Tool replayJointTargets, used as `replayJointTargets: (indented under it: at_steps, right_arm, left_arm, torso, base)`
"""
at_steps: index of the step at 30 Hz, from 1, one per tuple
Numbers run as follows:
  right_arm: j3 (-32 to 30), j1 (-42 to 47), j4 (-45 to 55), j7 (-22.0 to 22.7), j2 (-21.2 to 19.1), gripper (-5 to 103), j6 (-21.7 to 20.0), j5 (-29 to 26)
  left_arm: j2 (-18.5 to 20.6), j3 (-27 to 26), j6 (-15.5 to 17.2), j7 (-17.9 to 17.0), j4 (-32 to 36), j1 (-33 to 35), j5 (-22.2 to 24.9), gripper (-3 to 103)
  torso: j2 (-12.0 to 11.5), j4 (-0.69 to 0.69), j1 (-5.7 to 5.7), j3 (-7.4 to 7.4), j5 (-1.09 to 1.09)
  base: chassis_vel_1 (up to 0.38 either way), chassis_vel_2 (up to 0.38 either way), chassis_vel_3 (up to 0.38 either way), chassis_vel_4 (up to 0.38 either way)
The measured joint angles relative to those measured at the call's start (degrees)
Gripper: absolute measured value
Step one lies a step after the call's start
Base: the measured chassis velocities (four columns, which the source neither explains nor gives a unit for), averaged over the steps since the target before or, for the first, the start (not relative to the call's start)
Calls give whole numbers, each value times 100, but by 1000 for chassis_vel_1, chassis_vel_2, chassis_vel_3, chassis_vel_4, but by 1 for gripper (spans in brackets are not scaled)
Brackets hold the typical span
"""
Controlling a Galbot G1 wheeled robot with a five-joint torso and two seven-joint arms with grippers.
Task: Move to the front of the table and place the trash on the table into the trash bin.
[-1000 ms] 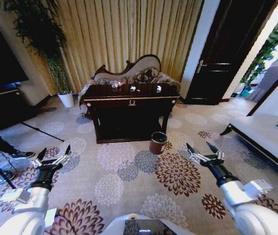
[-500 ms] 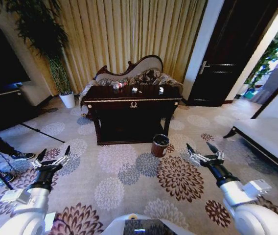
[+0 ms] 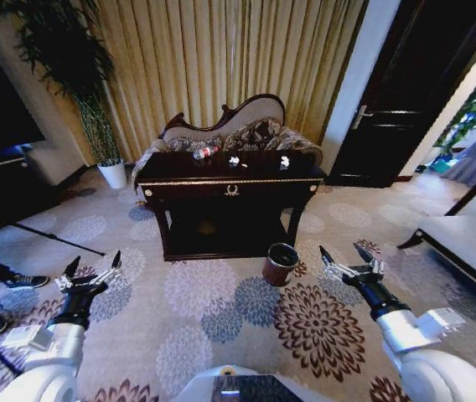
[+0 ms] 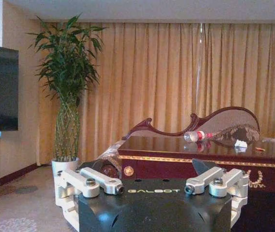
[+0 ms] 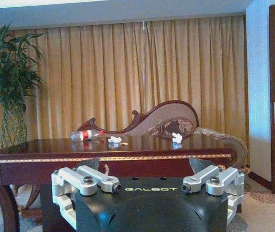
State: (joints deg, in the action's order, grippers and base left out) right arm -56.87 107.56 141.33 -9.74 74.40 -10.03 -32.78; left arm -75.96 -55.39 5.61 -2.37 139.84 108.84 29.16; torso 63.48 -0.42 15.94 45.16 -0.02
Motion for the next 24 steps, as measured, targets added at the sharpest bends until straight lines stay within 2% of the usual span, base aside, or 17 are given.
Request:
replayJointTargets:
  at_steps: [10,13,20,24]
  right_arm:
    - [11,6,-12,2,-8,100,18,2]
    - [17,0,-12,3,-14,100,20,2]
    - [55,-17,-14,4,-13,100,23,7]
    - [55,-17,-18,6,-3,100,30,10]
  left_arm:
    - [-75,14,-40,16,-13,54,-95,100]
    - [-76,10,-57,18,-15,65,-109,100]
    - [-65,-2,-58,17,-12,63,-110,100]
    - [-66,1,-58,17,-15,55,-111,100]
  torso:
    - [0,3,0,0,4]
    - [-1,-1,0,0,0]
    - [0,4,0,0,4]
    - [0,-1,0,0,2]
  base:
    - [-229,225,245,-234]
    - [-231,209,242,-248]
    - [-215,235,225,-204]
    - [-239,167,201,-231]
